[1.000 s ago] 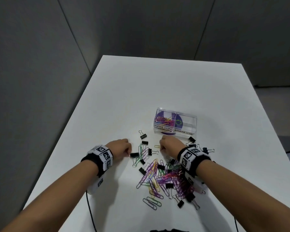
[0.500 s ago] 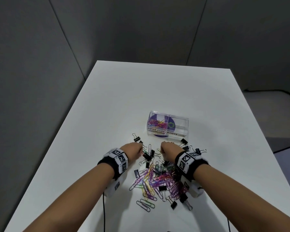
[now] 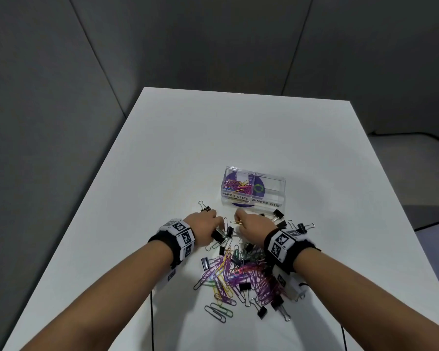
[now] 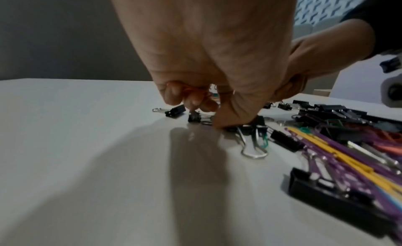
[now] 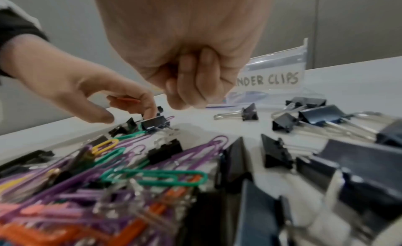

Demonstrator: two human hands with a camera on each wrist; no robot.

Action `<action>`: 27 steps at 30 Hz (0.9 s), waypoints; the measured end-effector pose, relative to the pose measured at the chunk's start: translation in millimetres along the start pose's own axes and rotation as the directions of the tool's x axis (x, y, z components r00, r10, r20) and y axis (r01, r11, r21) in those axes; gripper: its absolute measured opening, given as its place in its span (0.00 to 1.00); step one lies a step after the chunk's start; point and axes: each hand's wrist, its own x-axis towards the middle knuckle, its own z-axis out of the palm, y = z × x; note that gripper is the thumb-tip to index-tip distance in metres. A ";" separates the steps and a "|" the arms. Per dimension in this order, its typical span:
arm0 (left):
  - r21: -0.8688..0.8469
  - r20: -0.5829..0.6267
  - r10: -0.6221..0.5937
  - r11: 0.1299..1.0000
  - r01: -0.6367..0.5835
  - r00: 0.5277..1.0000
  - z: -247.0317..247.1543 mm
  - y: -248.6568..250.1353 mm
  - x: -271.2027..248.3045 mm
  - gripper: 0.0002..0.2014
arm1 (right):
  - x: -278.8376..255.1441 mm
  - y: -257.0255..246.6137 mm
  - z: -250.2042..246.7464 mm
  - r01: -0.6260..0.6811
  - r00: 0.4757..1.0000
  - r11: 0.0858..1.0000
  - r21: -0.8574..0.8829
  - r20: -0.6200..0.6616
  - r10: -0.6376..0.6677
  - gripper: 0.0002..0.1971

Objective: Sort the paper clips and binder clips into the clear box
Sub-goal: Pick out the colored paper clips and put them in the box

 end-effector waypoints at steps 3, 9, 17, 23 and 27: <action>0.048 -0.006 0.012 0.999 -0.012 1.000 -0.3 -2.0 1.7 0.18 | -1.3 -8.9 4.4 0.085 0.996 0.995 -0.050 0.027 -0.084 0.08; 0.090 0.003 0.031 0.995 -0.031 1.000 3.8 -2.3 5.3 0.20 | 4.6 -13.3 15.1 0.127 0.991 0.979 -0.160 -0.019 -0.132 0.15; 0.052 0.022 0.030 0.998 -0.031 0.999 6.9 -11.6 1.4 0.16 | -2.1 24.1 9.4 0.014 0.999 0.987 -0.158 -0.037 -0.020 0.17; 0.119 0.002 0.010 0.993 -0.010 1.000 7.7 -17.2 -2.6 0.15 | -0.2 25.1 -4.6 -0.005 0.996 0.993 -0.116 -0.086 -0.005 0.15; 0.044 0.010 -0.007 0.999 0.006 1.000 6.1 -16.8 -5.3 0.18 | 3.3 1.0 -9.4 0.062 0.993 0.997 -0.043 -0.098 -0.066 0.16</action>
